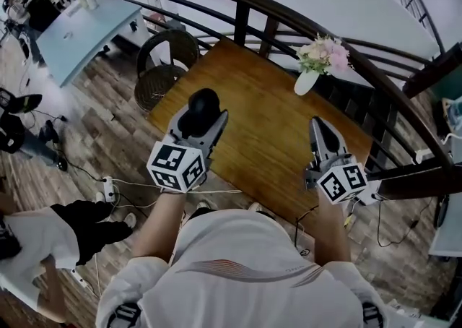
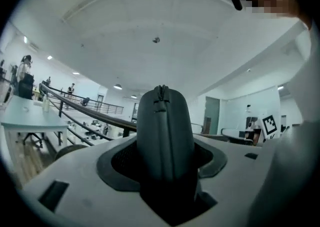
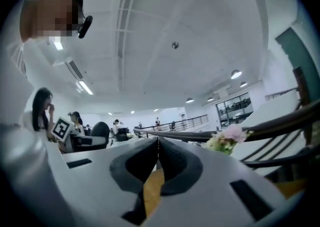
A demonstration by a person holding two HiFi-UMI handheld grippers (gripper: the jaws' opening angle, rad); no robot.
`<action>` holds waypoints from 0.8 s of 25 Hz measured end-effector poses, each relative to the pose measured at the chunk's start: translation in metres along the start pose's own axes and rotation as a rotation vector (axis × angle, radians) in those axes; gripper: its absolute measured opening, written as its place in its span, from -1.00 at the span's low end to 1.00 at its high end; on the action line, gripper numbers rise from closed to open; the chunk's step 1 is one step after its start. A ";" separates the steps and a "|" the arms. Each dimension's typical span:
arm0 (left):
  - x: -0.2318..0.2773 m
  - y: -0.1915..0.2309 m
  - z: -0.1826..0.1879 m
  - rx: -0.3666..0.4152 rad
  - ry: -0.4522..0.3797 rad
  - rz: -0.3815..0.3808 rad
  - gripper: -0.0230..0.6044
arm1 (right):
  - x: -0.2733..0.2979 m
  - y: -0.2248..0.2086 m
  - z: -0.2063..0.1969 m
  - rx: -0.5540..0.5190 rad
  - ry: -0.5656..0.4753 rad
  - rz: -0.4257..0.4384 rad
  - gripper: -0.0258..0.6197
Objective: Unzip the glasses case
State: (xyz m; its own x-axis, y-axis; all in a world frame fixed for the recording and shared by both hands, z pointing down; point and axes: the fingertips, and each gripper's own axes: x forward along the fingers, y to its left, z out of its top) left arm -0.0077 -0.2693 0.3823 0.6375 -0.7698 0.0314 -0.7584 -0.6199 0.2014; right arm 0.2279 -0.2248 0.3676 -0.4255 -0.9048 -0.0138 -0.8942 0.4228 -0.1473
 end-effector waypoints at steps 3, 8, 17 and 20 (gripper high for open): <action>-0.006 0.012 -0.009 0.029 0.027 0.059 -0.09 | -0.011 -0.030 0.000 -0.050 0.027 -0.162 -0.76; -0.009 0.006 -0.011 0.002 0.015 0.050 -0.09 | -0.019 -0.041 -0.013 -0.034 0.082 -0.219 -0.76; -0.018 -0.009 -0.013 -0.004 0.008 0.017 -0.09 | -0.021 -0.018 -0.027 -0.049 0.119 -0.175 -0.76; -0.021 -0.013 -0.014 -0.007 0.008 0.010 -0.09 | -0.023 -0.016 -0.027 -0.051 0.120 -0.175 -0.76</action>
State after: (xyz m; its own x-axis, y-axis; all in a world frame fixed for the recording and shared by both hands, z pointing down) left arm -0.0095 -0.2426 0.3930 0.6313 -0.7745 0.0409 -0.7636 -0.6114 0.2079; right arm 0.2482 -0.2096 0.3969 -0.2737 -0.9536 0.1256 -0.9606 0.2643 -0.0863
